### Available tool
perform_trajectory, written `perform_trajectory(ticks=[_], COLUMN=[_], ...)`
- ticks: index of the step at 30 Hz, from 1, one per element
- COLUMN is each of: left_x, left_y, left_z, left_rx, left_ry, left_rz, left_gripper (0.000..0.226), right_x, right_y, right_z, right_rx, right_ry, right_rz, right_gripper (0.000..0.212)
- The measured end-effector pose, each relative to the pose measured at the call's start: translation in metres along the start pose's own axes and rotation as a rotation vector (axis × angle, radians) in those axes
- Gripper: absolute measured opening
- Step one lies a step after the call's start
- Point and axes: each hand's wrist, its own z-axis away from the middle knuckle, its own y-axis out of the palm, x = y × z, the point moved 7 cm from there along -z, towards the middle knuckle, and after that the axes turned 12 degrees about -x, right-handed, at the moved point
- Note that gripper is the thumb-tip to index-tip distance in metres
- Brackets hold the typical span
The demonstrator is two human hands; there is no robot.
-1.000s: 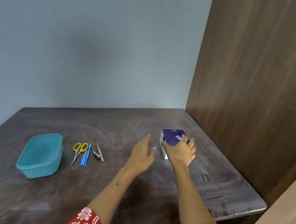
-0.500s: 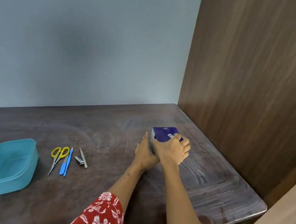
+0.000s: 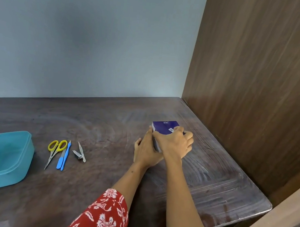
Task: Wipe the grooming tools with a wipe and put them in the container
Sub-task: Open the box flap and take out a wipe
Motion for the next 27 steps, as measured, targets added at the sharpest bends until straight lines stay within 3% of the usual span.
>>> perform_trajectory(ticks=[10,12,16,18,23,27], left_x=[0.002,0.002,0.005,0.006,0.007,0.006], left_y=[0.002,0.002,0.002,0.002,0.002,0.002], left_z=[-0.002,-0.003,-0.004,-0.004,-0.003,-0.003], left_rx=[-0.01,-0.01,0.005,0.012,0.015,0.014], left_ry=[0.039,0.048,0.026,0.006,0.008,0.028], left_rz=[-0.046,-0.049,-0.035,-0.033,-0.021,-0.043], left_gripper=[0.089,0.09,0.097,0.101,0.105,0.106], right_x=[0.007,0.01,0.021,0.026,0.014,-0.022], right_y=[-0.01,-0.012,-0.03,-0.044,-0.068,-0.056], right_z=[-0.009,-0.009,-0.012,-0.02,-0.051,-0.072], right_rx=[0.042,0.026,-0.064,-0.118,-0.322,-0.338], right_ry=[-0.011,-0.017,-0.019,-0.051,-0.027,0.085], right_rz=[0.042,0.013,-0.159,-0.25,-0.319,-0.33], right_gripper=[0.101,0.091,0.043,0.029,0.033,0.033])
